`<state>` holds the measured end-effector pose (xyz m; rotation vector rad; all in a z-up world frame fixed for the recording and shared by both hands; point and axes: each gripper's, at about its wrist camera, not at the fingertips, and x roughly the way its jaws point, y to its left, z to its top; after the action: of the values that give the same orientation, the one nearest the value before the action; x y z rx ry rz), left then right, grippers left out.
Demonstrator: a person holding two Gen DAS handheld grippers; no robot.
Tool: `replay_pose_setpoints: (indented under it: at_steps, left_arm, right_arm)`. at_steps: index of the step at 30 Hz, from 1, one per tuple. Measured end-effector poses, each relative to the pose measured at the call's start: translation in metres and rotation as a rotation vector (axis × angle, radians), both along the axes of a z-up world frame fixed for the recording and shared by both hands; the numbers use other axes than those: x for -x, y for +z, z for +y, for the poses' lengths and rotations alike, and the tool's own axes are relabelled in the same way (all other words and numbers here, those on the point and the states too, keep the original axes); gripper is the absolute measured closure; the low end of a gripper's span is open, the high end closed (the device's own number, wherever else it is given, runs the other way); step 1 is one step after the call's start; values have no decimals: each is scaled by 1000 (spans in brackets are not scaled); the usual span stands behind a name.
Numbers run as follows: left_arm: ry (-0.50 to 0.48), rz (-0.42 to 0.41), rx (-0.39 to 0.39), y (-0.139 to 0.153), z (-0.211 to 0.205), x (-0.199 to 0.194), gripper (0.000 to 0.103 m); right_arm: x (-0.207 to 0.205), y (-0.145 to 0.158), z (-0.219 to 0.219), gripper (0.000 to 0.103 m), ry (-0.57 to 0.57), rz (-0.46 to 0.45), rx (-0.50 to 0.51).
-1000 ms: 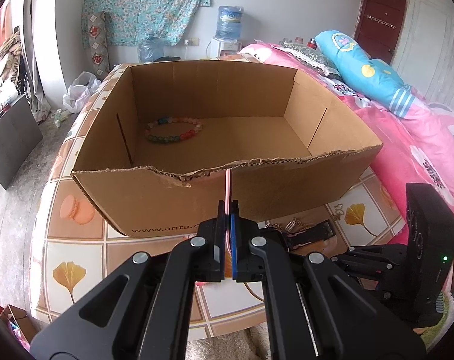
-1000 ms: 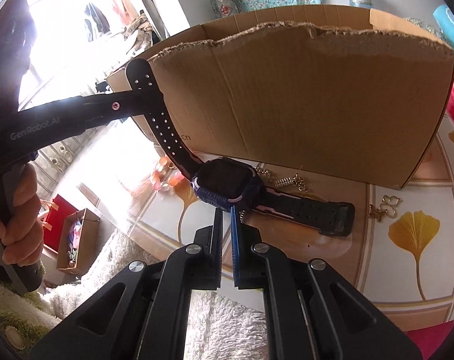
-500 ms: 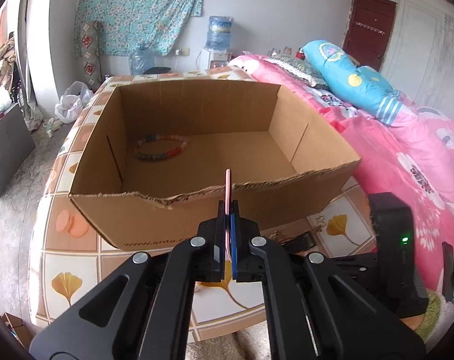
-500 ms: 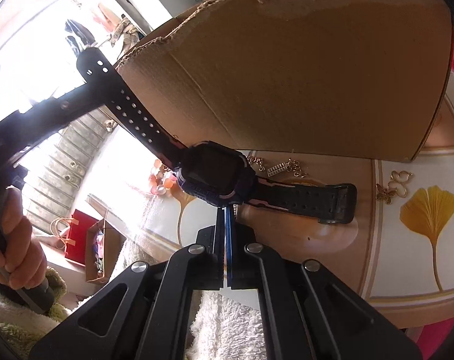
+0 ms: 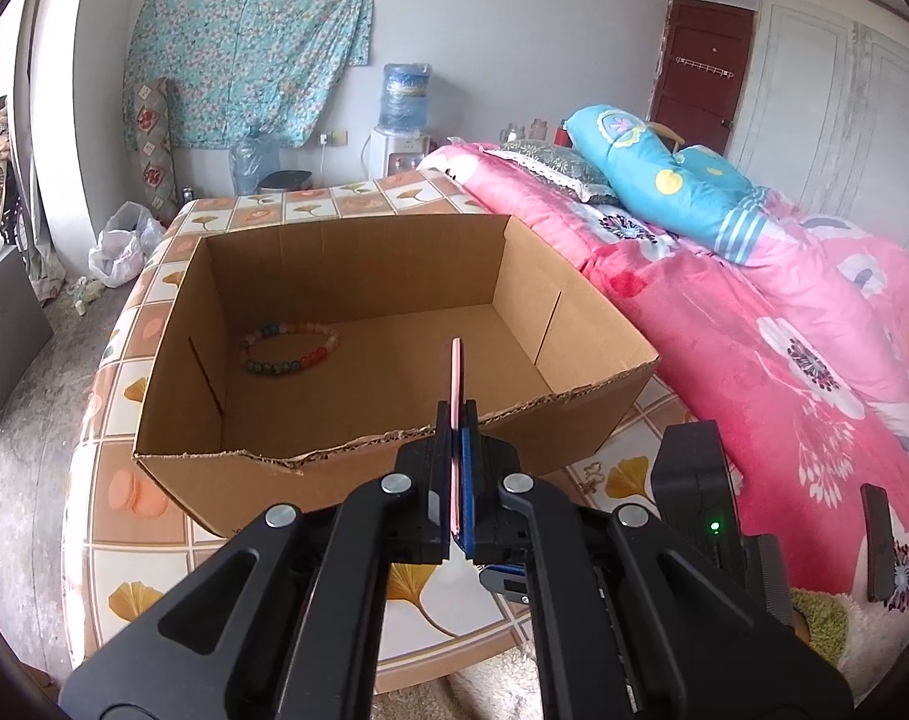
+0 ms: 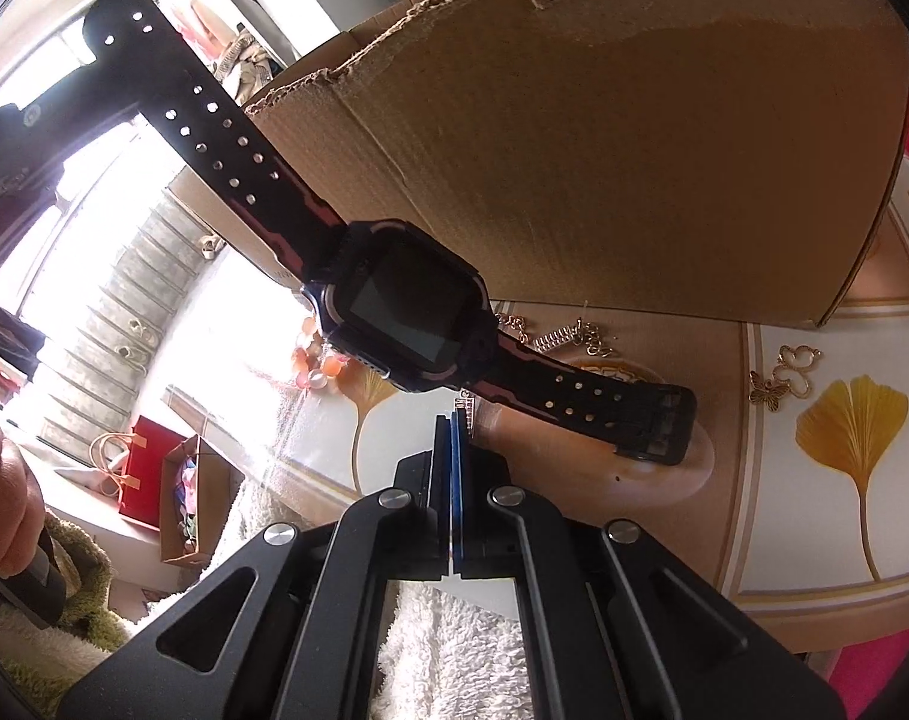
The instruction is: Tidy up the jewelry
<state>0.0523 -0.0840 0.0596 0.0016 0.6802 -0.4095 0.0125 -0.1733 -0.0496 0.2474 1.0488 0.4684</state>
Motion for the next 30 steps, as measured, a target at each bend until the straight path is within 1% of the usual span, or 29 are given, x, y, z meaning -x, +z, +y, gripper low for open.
replay_pose_setpoints:
  at_steps: [9,16,20,30]
  left_arm:
    - [-22,-21,32,13,1,4,101]
    - [-54,-84,38,39,-2,13,101]
    - [-64,-105,46,52,-5,17,101]
    - [-40,-179,48,83,-2,25,101]
  right_arm:
    - [0,-1,0,103,-7,-2,-2]
    - [0,-4,-2,103,-17,-8,-13]
    - [0,-5,-4,103,-19,-12,-17]
    - [0,-8,-13,103,-33,-6,-49]
